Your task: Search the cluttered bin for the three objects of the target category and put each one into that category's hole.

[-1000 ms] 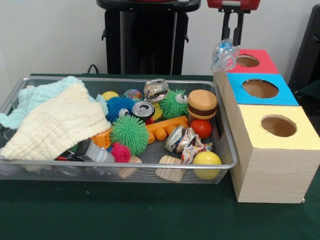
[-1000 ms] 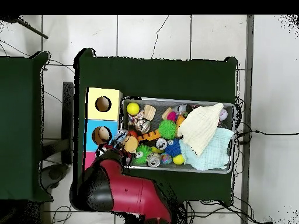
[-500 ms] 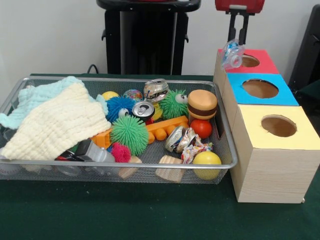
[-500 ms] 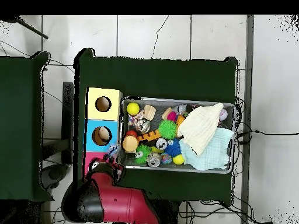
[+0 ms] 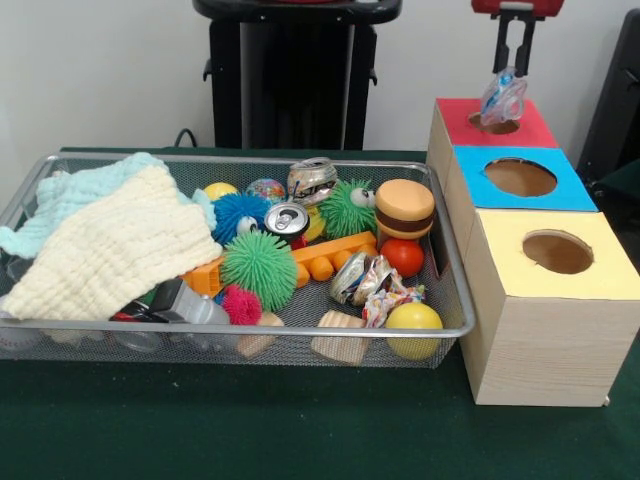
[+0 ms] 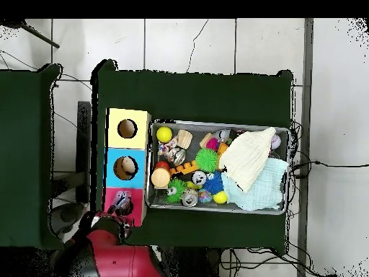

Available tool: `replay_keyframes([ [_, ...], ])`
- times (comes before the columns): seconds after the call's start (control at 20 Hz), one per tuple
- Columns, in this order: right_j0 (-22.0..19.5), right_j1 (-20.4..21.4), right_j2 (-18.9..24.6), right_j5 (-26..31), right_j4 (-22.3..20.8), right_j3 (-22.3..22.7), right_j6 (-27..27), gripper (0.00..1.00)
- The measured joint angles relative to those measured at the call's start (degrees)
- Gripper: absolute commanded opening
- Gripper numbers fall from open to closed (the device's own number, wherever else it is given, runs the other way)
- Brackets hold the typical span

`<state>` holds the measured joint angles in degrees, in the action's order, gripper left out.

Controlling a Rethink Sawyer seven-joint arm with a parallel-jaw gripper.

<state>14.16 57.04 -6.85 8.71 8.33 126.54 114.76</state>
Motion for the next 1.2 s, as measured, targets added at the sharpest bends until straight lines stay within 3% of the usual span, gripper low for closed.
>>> replay_keyframes([
  [0.4,3.0,0.0,-1.8,2.9,2.0,-1.0,0.0,0.00],
  [1.2,2.5,-2.4,-3.4,3.3,2.0,-4.4,0.0,0.00],
])
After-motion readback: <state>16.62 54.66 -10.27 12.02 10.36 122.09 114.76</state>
